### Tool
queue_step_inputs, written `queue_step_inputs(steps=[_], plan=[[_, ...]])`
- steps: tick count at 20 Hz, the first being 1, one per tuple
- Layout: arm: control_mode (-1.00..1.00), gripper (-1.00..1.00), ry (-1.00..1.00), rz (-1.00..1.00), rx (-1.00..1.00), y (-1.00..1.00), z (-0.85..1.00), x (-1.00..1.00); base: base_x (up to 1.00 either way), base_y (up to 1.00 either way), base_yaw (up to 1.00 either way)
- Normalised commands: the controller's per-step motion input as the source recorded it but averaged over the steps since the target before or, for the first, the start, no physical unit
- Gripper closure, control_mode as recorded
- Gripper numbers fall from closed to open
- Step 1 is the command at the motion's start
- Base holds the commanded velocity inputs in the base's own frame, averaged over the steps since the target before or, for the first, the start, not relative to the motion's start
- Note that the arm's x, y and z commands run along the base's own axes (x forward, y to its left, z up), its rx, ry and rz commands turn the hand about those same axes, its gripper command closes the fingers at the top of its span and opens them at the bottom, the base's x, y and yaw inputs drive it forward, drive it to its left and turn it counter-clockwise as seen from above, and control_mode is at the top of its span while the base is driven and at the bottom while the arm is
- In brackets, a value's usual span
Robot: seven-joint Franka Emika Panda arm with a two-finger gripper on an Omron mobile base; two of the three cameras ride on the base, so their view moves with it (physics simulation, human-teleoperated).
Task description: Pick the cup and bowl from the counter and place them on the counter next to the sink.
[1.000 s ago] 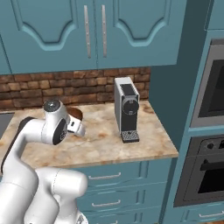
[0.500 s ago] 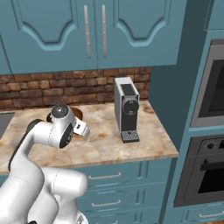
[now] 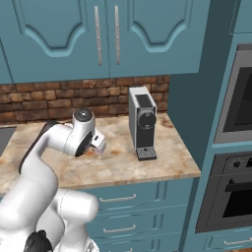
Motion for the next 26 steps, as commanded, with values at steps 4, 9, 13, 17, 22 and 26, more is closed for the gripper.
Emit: queue_step_inputs(steps=[4, 9, 13, 17, 22, 26], plan=[[-1.0, -1.0, 0.12, 0.0, 0.0, 0.02, 0.0, 0.55, 0.0, 0.0, 0.0], [-1.0, -1.0, 0.0, 0.0, 0.02, 0.01, -0.09, 0.75, 0.0, 0.0, 0.0], [-1.0, -1.0, -0.03, 0.0, 0.09, 0.01, -0.43, 0.52, 0.0, 0.0, 0.0], [-1.0, -1.0, -0.03, 0.0, 0.07, 0.1, -0.48, 0.42, 0.0, 0.0, 0.0], [-1.0, -1.0, 0.0, -0.01, 0.01, 0.31, -0.08, 0.35, 0.0, 0.0, 0.0], [-1.0, -1.0, 0.0, -0.03, 0.0, 0.35, 0.0, 0.33, 0.0, 0.0, 0.0]])
